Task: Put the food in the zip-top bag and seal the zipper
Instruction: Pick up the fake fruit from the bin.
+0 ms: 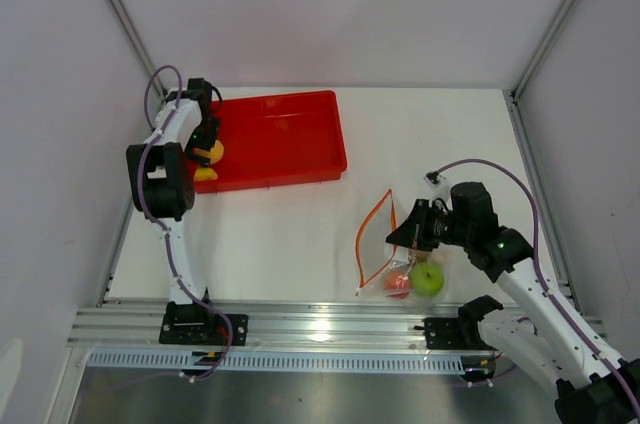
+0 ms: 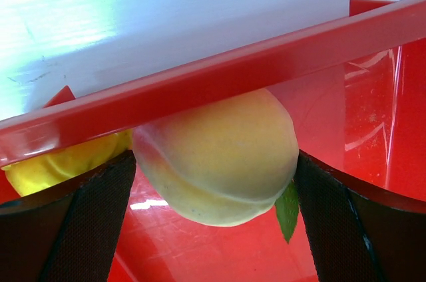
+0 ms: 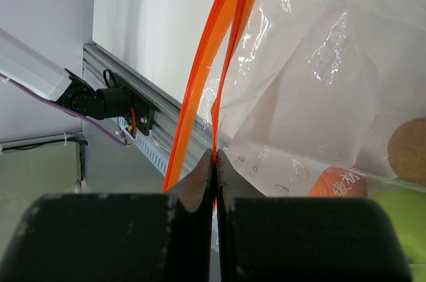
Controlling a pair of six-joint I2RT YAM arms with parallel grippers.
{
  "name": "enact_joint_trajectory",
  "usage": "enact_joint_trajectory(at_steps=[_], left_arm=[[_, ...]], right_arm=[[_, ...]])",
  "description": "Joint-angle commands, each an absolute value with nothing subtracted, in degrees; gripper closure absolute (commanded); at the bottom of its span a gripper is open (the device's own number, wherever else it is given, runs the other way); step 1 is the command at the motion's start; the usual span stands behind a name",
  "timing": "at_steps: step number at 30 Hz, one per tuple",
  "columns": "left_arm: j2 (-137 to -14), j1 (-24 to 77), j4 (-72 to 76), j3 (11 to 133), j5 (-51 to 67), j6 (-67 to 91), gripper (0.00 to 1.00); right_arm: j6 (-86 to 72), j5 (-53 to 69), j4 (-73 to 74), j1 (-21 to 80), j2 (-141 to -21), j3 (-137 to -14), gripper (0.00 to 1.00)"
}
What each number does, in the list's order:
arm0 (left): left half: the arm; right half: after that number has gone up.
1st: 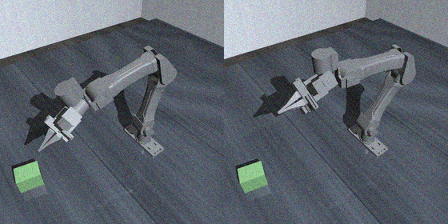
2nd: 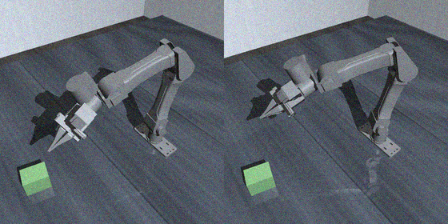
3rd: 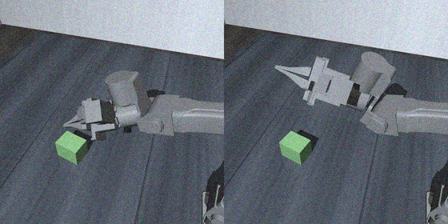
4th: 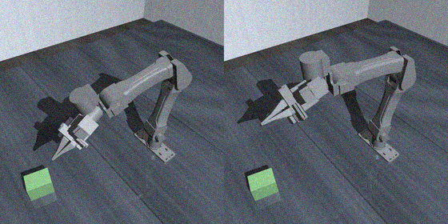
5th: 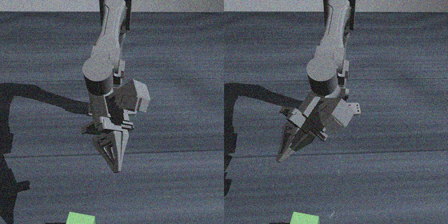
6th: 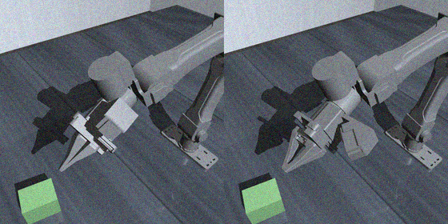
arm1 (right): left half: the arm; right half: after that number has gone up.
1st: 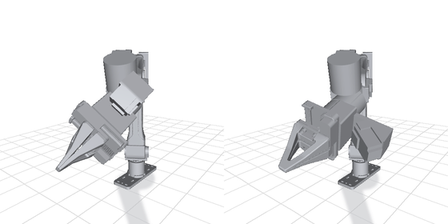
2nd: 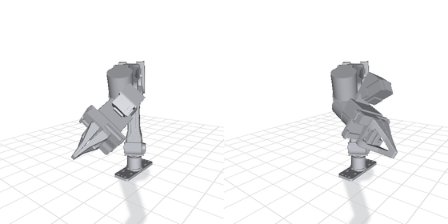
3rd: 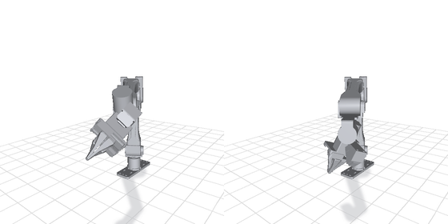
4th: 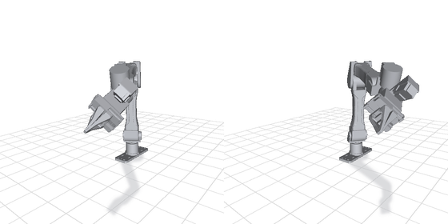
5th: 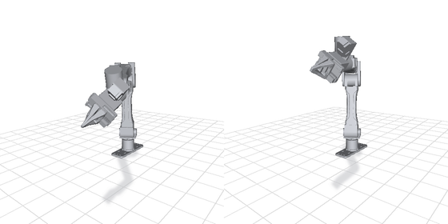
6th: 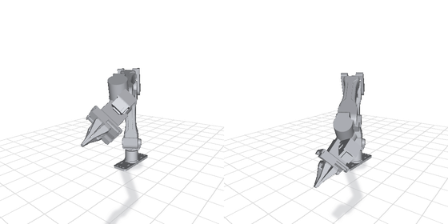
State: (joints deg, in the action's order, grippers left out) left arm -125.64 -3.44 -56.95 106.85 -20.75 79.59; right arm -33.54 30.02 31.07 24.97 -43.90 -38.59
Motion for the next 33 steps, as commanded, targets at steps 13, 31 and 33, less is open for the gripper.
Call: enact_joint_trajectory(at_steps=[13, 31, 33], left_arm=[[-126.2, -4.5, -58.3, 108.9, -22.3, 79.5, 0.27], [-118.8, -3.1, -58.4, 104.7, -18.5, 76.8, 1.00], [-116.9, -2.6, -58.0, 104.5, -19.4, 76.0, 0.99]], right_arm=[[-32.6, 31.3, 30.1, 24.0, -43.0, -38.5, 1.00], [-32.6, 30.2, 30.3, 23.9, -43.2, -38.4, 1.00], [-32.7, 30.1, 30.3, 23.8, -43.2, -38.2, 1.00]])
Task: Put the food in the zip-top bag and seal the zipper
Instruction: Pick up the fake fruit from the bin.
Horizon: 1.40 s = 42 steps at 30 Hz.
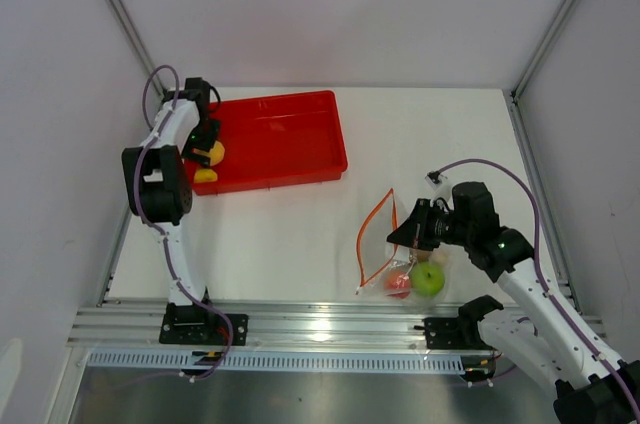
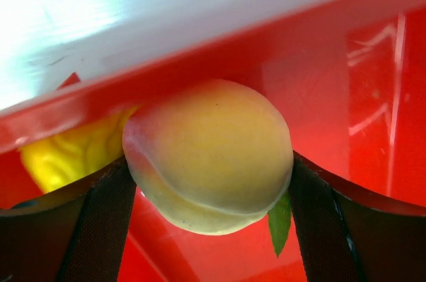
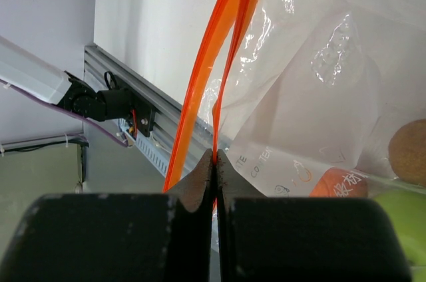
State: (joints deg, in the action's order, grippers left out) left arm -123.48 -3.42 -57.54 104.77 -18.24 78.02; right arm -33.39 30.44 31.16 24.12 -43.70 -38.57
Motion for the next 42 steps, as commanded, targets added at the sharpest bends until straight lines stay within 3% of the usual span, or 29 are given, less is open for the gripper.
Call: enact_joint_trajectory(at_steps=[1, 13, 22, 27, 32, 42], left_arm=[[-116.3, -1.9, -57.6, 104.1, -20.2, 75.6, 0.99], [-102.6, 3.7, -46.6, 95.4, -13.7, 68.5, 0.99], [-87.2, 10.4, -21.5, 74.5, -2.5, 59.2, 1.00], [-77.8, 14.5, -5.3, 63.6, 14.5, 52.2, 0.99], [-70.6, 20.2, 27.6, 48.5, 35.8, 52.2, 0.99], [-67.9, 42.0, 17.7, 47.0, 42.5, 39.7, 0.99]], right_arm=[[-32.6, 30.1, 30.3, 23.8, -43.2, -38.1, 1.00], [-32.7, 28.6, 30.8, 23.9, -43.2, -37.9, 1.00], [-32.6, 28.1, 30.7, 23.9, -43.6, -37.6, 1.00], [-32.6, 27.9, 30.6, 23.8, -43.5, -37.2, 1.00], [-33.0, 28.0, 30.1, 23.9, -43.2, -36.5, 1.00], [-32.3, 28.2, 31.5, 23.9, -42.2, -38.2, 1.00]])
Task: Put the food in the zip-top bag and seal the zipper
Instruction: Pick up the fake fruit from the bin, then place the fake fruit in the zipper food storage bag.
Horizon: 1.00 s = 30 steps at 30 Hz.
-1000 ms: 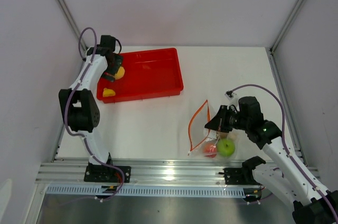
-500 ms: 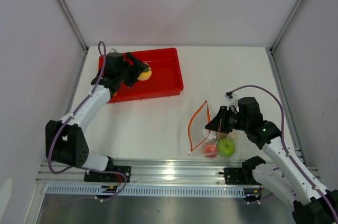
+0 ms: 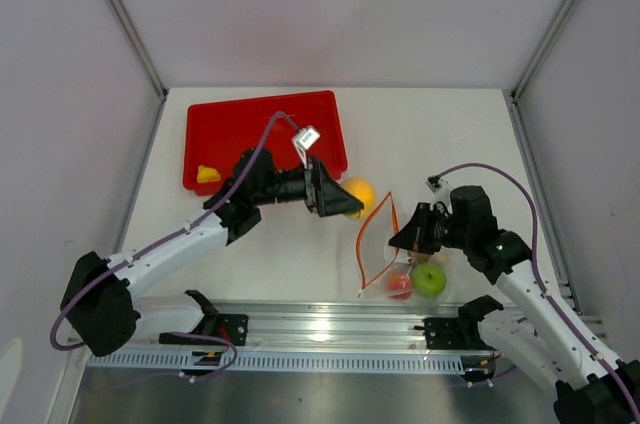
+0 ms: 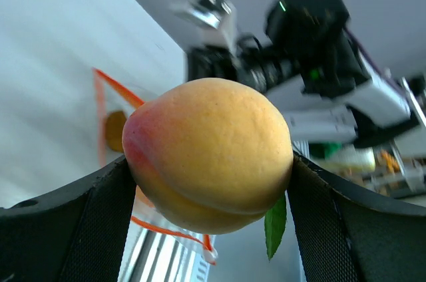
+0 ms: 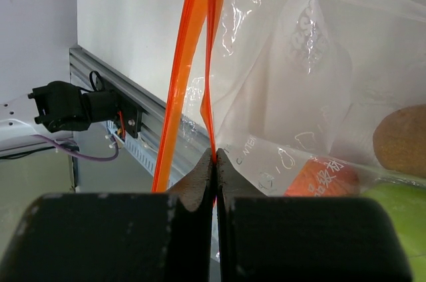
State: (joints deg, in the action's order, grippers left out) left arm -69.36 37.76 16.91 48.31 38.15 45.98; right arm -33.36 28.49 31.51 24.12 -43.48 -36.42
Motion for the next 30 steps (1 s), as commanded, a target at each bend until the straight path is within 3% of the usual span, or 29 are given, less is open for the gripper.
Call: enact_joint_trajectory(at_steps=[1, 8, 18, 27, 30], left_arm=[[-67.7, 43.3, 17.8, 46.5, 41.9, 39.7, 0.99], [-69.3, 51.7, 16.7, 43.6, 35.8, 38.8, 0.99], [-76.6, 54.4, 17.0, 45.5, 32.1, 38.8, 1.00], [-83.1, 54.8, 3.2, 53.6, 26.6, 37.8, 0.99], [-83.9, 55.4, -1.7, 55.9, 24.0, 36.7, 0.94]], right_arm=[[-32.1, 28.2, 31.9, 23.9, -42.0, -38.5, 1.00], [-32.1, 29.0, 33.2, 23.9, -40.7, -39.9, 1.00], [-32.9, 31.0, 36.0, 23.9, -37.6, -42.0, 1.00], [-33.0, 31.6, 37.5, 23.9, -35.2, -42.5, 1.00], [-33.2, 31.7, 37.5, 23.9, -35.2, -42.9, 1.00]])
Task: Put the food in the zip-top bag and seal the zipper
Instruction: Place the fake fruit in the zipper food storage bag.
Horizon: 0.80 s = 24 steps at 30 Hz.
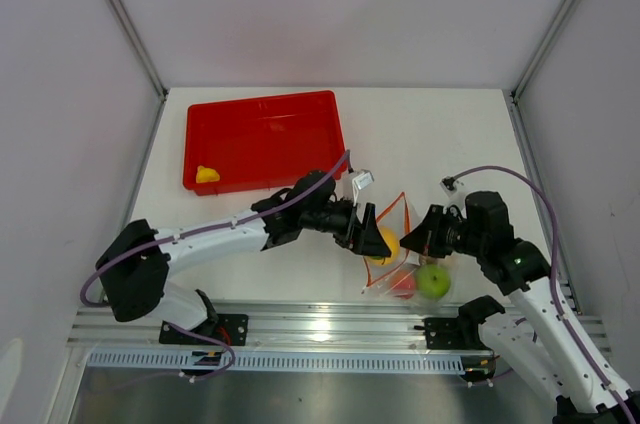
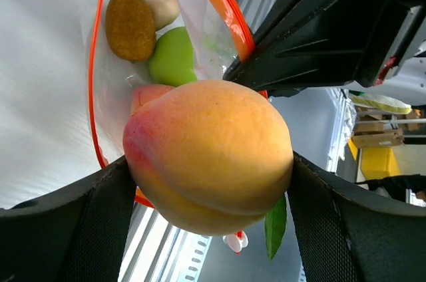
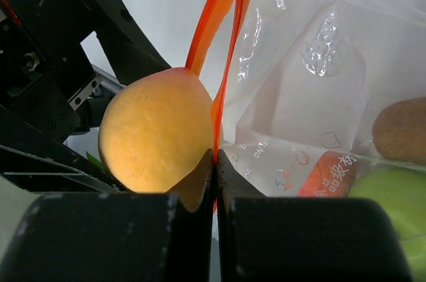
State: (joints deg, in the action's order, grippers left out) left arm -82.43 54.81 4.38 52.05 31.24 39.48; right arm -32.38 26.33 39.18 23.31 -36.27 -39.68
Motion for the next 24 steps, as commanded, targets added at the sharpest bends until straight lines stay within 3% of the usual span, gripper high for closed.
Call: enact_joint_trajectory(at_steps=[1, 11, 16, 17, 21, 23, 24], left_arm=[[-84.1, 55.8, -2.7, 56.6, 23.2, 36.0, 0.94], [-84.8, 56.9, -6.0, 58.0, 20.7, 34.9, 0.92], [-84.6, 57.4, -6.9, 59.1, 20.4, 34.8, 0.83], [-84.4, 57.5, -6.9, 59.6, 20.6, 34.8, 0.79], [-84.1, 57.8, -7.6, 61.4, 21.4, 34.2, 0.44], [-83.4, 58.0, -8.4, 61.7, 20.6, 33.8, 0.37], [-82.9, 58.0, -8.4, 61.5, 20.3, 33.8, 0.24]], right_arm=[[-33.2, 31.8, 37.5, 23.9, -35.2, -43.1, 1.00], [-32.7, 31.2, 39.1, 23.9, -36.0, -48.7, 1.00], [-32.5, 31.4, 38.6, 23.8, -36.6, -49.0, 1.00], [-32.5, 31.4, 38.8, 23.9, -36.9, -49.0, 1.00], [-32.8, 31.3, 37.5, 23.9, -36.5, -47.6, 1.00], [-32.6, 31.3, 37.9, 23.9, -36.6, -47.7, 1.00], [-32.4, 31.2, 38.1, 23.9, -36.7, -47.8, 1.00]])
